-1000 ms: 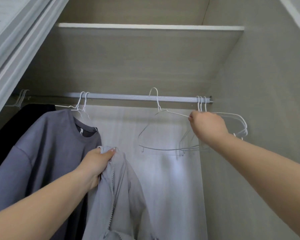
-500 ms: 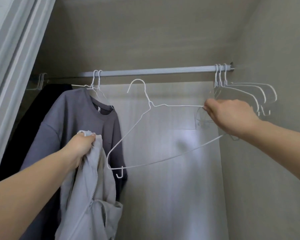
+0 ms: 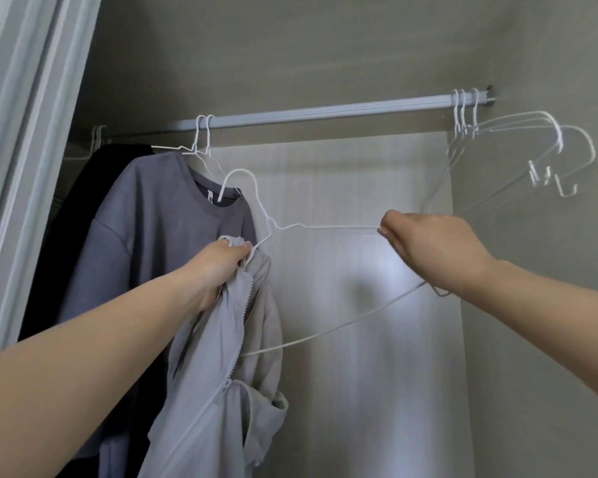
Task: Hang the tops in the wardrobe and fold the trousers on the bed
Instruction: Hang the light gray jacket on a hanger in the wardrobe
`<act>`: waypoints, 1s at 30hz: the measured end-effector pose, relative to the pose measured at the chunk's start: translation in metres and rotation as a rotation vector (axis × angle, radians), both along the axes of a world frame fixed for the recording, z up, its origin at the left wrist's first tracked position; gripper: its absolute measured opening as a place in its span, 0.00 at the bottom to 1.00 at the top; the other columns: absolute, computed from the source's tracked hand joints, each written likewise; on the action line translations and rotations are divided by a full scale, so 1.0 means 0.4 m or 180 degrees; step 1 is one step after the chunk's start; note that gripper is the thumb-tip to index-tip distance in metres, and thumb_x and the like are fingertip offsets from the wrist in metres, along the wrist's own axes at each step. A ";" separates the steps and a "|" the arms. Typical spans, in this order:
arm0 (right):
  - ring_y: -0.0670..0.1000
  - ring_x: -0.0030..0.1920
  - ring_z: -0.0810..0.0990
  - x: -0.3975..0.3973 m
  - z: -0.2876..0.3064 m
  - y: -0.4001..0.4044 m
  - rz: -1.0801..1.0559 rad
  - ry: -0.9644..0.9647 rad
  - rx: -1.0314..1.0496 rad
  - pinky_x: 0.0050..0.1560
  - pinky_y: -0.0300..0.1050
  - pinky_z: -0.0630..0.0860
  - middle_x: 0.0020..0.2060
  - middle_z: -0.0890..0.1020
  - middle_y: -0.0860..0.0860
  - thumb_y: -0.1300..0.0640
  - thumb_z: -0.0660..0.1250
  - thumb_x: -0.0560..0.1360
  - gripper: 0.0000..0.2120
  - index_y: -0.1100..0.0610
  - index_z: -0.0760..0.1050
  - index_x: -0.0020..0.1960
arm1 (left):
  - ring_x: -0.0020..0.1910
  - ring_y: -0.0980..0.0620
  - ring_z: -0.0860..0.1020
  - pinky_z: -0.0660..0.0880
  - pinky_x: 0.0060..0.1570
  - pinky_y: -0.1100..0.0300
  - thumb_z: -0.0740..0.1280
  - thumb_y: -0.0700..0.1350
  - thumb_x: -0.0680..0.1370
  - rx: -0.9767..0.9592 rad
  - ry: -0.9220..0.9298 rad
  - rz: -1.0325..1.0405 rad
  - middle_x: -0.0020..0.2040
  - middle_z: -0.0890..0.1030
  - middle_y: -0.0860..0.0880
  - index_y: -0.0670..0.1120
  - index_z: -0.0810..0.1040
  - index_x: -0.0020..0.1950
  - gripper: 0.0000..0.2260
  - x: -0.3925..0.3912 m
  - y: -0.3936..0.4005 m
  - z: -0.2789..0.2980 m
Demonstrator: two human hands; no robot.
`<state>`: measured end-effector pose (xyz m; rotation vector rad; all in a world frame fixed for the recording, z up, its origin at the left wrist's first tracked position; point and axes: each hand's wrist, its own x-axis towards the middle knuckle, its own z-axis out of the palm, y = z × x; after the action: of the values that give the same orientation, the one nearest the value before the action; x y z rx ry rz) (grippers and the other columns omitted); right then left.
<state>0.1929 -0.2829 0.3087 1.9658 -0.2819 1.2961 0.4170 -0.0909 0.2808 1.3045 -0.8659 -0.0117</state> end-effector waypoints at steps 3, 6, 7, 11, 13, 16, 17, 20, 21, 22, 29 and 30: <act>0.60 0.32 0.74 0.036 -0.051 0.017 0.0065 0.0182 0.0131 0.30 0.45 0.60 0.34 0.74 0.50 0.46 0.46 0.80 0.14 0.54 0.64 0.46 | 0.32 0.52 0.74 0.71 0.32 0.64 0.61 0.39 0.79 -0.0247 0.0141 -0.0152 0.36 0.75 0.47 0.46 0.72 0.43 0.06 -0.025 -0.004 0.006; 0.58 0.29 0.67 0.059 -0.097 0.016 0.0011 0.0207 0.0348 0.27 0.45 0.54 0.29 0.66 0.48 0.47 0.46 0.81 0.13 0.53 0.60 0.45 | 0.32 0.51 0.76 0.73 0.36 0.61 0.62 0.39 0.77 -0.0577 0.0382 -0.0399 0.36 0.76 0.47 0.46 0.73 0.45 0.03 -0.035 0.005 0.012; 0.57 0.29 0.67 0.066 -0.108 0.015 0.0019 0.0182 0.0401 0.27 0.45 0.54 0.28 0.66 0.47 0.47 0.46 0.81 0.13 0.54 0.61 0.45 | 0.34 0.50 0.77 0.73 0.40 0.58 0.63 0.41 0.78 -0.0542 0.0285 -0.0421 0.38 0.77 0.46 0.46 0.73 0.46 0.01 -0.037 0.007 0.011; 0.58 0.44 0.77 0.081 -0.137 0.034 0.0104 0.0084 0.0505 0.42 0.48 0.70 0.45 0.78 0.52 0.51 0.57 0.79 0.11 0.54 0.72 0.58 | 0.47 0.48 0.80 0.76 0.50 0.57 0.67 0.47 0.78 -0.0338 -0.0330 0.0063 0.47 0.82 0.44 0.40 0.78 0.54 0.11 -0.032 -0.004 -0.002; 0.61 0.61 0.75 0.085 -0.162 0.049 -0.0064 0.0098 0.0045 0.60 0.58 0.69 0.60 0.77 0.58 0.54 0.68 0.72 0.25 0.58 0.70 0.68 | 0.46 0.48 0.78 0.74 0.48 0.58 0.66 0.46 0.79 -0.0341 -0.0483 0.0332 0.46 0.81 0.44 0.38 0.78 0.55 0.12 -0.028 -0.007 -0.009; 0.60 0.68 0.70 0.101 -0.229 0.089 0.0188 0.0687 -0.0920 0.67 0.65 0.65 0.67 0.72 0.60 0.55 0.69 0.69 0.29 0.61 0.70 0.69 | 0.43 0.48 0.77 0.73 0.44 0.59 0.65 0.46 0.79 -0.0259 -0.0652 0.0471 0.44 0.80 0.44 0.37 0.78 0.54 0.12 -0.029 -0.013 -0.014; 0.59 0.64 0.74 0.111 -0.264 0.097 0.0496 0.1000 -0.1117 0.64 0.60 0.70 0.65 0.75 0.58 0.56 0.67 0.69 0.27 0.61 0.71 0.68 | 0.42 0.48 0.77 0.73 0.44 0.58 0.65 0.46 0.79 -0.0251 -0.0680 0.0488 0.44 0.80 0.43 0.37 0.78 0.53 0.12 -0.032 -0.014 -0.017; 0.55 0.50 0.81 0.139 -0.358 0.126 0.0863 0.1818 -0.0530 0.44 0.45 0.78 0.59 0.79 0.55 0.51 0.67 0.71 0.27 0.61 0.71 0.68 | 0.43 0.47 0.77 0.73 0.46 0.54 0.64 0.46 0.80 -0.0205 -0.0835 0.0480 0.44 0.79 0.42 0.35 0.77 0.51 0.13 -0.047 -0.019 -0.022; 0.54 0.52 0.80 0.151 -0.381 0.133 0.0827 0.1948 -0.0133 0.44 0.45 0.78 0.63 0.76 0.54 0.49 0.66 0.73 0.30 0.59 0.66 0.71 | 0.43 0.47 0.76 0.74 0.48 0.53 0.63 0.46 0.80 -0.0180 -0.0874 0.0461 0.44 0.79 0.41 0.35 0.77 0.51 0.14 -0.052 -0.021 -0.023; 0.54 0.57 0.78 0.164 -0.397 0.138 0.0835 0.2058 0.0408 0.49 0.47 0.77 0.67 0.72 0.53 0.47 0.64 0.74 0.33 0.56 0.60 0.75 | 0.44 0.47 0.76 0.74 0.50 0.52 0.63 0.47 0.80 -0.0169 -0.0900 0.0440 0.45 0.78 0.41 0.36 0.76 0.50 0.13 -0.057 -0.022 -0.024; 0.33 0.40 0.76 0.197 -0.468 0.150 0.1619 0.3395 0.3063 0.41 0.24 0.68 0.44 0.77 0.37 0.48 0.71 0.71 0.15 0.47 0.72 0.55 | 0.47 0.48 0.76 0.74 0.58 0.49 0.62 0.47 0.81 -0.0225 -0.0855 0.0226 0.46 0.77 0.43 0.40 0.74 0.53 0.10 -0.060 -0.004 -0.042; 0.31 0.35 0.75 0.196 -0.483 0.143 0.1398 0.3642 0.3100 0.36 0.22 0.67 0.40 0.77 0.38 0.47 0.71 0.72 0.10 0.47 0.73 0.49 | 0.46 0.49 0.76 0.75 0.56 0.50 0.62 0.47 0.81 -0.0198 -0.0864 0.0247 0.46 0.77 0.43 0.39 0.74 0.53 0.11 -0.054 0.003 -0.047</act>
<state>0.2715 -0.2255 0.1155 3.3666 0.1535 -0.0369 0.3952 -0.0898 0.2620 1.2982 -1.0366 0.2566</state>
